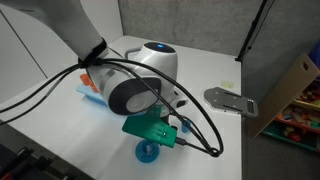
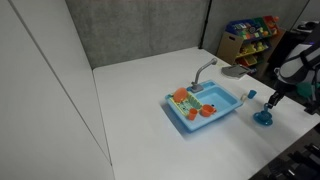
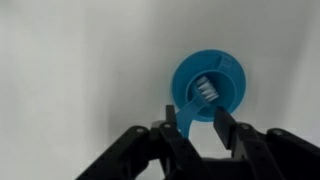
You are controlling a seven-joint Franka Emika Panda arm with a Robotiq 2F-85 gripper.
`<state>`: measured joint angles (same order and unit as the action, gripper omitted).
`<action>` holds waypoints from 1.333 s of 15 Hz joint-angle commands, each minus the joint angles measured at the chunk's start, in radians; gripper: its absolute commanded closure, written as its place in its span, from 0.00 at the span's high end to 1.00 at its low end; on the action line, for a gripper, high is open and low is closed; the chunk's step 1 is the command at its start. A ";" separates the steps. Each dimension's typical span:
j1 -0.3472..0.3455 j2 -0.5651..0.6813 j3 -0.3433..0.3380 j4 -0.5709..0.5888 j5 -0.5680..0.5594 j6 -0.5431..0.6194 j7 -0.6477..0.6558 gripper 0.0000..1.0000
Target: Pick up the blue brush and put it in the blue mug
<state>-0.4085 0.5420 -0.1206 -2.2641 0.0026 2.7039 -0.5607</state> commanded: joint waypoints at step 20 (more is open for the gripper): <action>0.139 -0.269 -0.050 -0.030 -0.098 -0.308 0.227 1.00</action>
<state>-0.3006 0.3276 -0.1682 -2.3033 -0.0823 2.4935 -0.3862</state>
